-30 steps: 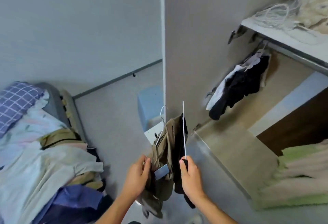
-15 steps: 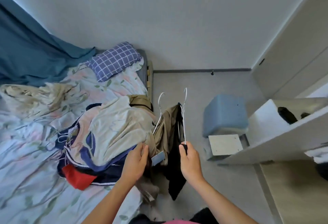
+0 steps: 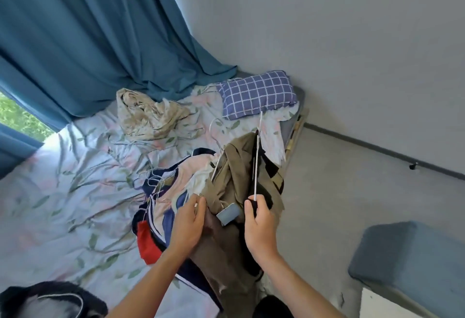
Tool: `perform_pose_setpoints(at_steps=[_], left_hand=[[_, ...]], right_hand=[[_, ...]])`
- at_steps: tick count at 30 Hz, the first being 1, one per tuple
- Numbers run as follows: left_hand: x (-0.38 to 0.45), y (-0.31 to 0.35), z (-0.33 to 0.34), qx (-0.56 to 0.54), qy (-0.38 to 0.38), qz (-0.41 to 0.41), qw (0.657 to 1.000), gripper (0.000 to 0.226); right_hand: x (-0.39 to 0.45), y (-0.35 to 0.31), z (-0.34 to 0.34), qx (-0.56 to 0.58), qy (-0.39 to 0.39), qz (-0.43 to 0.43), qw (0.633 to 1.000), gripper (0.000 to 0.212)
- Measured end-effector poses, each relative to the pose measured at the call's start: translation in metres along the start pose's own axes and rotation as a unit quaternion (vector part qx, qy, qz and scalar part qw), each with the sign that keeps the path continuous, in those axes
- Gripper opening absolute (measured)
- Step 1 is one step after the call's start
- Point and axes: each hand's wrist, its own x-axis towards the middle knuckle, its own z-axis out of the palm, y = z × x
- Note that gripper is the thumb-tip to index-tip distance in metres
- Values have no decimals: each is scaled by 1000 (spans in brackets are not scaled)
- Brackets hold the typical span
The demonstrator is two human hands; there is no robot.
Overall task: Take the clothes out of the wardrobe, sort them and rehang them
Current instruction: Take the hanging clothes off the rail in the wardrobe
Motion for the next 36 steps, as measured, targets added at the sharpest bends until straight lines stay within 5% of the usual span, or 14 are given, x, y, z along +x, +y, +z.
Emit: perform_pose_setpoints(at_steps=[9,17,23,26,30,36], left_hand=[[101,-83,19,43,70,-119,989,34],[112,-204,16,51,85,-234,967,11],[56,-238,-3,81,95,-334,934,38],[26,-225,-18,108,102,-323,935,35],[-2,-185,-42,174,90,-252,948,37],[-4,-96,-58,257,46,-27,965,40]], right_hand=[[118,38,109,-125,-185,-13,975,20],[138,62,230,-189,-255,-11,948,23],[128,70,279,-123,-375,95,914,36],[119,62,271,-103,-370,115,916,38],[96,33,216,-130,-339,39,931,36],[45,-1,101,-211,-202,-86,953,37]])
